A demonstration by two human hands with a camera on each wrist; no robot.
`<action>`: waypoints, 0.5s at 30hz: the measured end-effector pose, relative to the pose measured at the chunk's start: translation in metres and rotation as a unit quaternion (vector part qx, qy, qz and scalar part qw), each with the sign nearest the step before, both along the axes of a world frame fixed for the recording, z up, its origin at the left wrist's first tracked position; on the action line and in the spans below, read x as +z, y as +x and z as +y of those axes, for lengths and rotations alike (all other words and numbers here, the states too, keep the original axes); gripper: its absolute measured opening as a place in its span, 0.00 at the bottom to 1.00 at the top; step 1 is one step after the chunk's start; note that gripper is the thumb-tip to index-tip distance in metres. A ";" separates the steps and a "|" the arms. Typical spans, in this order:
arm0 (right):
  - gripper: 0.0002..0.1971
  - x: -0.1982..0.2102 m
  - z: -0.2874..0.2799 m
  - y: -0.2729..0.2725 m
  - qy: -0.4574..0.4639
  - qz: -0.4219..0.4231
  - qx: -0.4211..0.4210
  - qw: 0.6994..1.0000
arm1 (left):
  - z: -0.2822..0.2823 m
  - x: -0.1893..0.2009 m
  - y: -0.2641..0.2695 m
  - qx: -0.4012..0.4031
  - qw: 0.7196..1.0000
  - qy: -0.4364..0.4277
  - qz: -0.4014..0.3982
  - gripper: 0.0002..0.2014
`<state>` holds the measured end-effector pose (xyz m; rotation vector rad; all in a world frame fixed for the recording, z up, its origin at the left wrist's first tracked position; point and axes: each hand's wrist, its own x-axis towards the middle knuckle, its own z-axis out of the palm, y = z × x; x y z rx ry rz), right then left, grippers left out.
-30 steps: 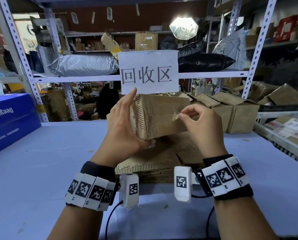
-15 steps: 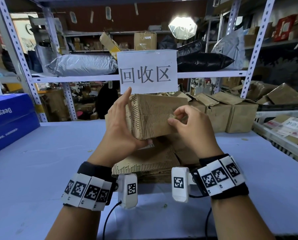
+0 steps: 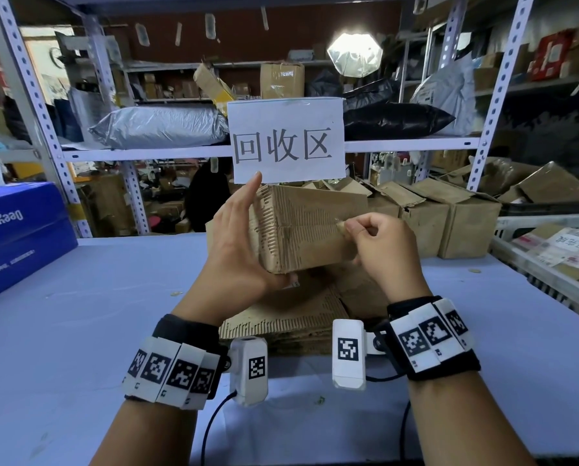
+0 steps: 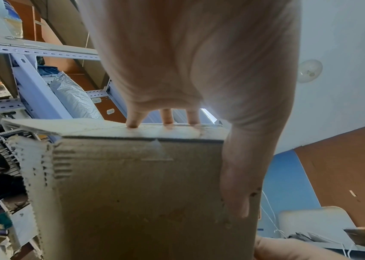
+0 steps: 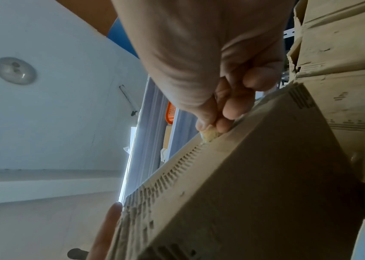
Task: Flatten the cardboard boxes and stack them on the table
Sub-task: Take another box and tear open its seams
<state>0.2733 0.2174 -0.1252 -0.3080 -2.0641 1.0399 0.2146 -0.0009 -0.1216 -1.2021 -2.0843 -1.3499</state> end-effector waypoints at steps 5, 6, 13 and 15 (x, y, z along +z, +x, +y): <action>0.10 0.004 0.002 0.003 -0.019 0.030 -0.041 0.999 | 0.002 0.000 0.000 -0.001 1.000 0.002 0.011 0.63; 0.08 0.005 0.002 0.003 0.000 0.029 -0.048 0.998 | 0.002 0.001 0.000 0.001 1.000 0.000 0.012 0.65; 0.07 0.006 -0.003 0.000 0.018 0.015 -0.029 0.999 | 0.001 0.001 -0.003 0.011 1.000 0.000 0.009 0.64; 0.02 0.008 -0.003 0.000 0.006 0.018 -0.032 0.999 | 0.001 0.001 -0.004 0.013 1.000 0.002 0.011 0.64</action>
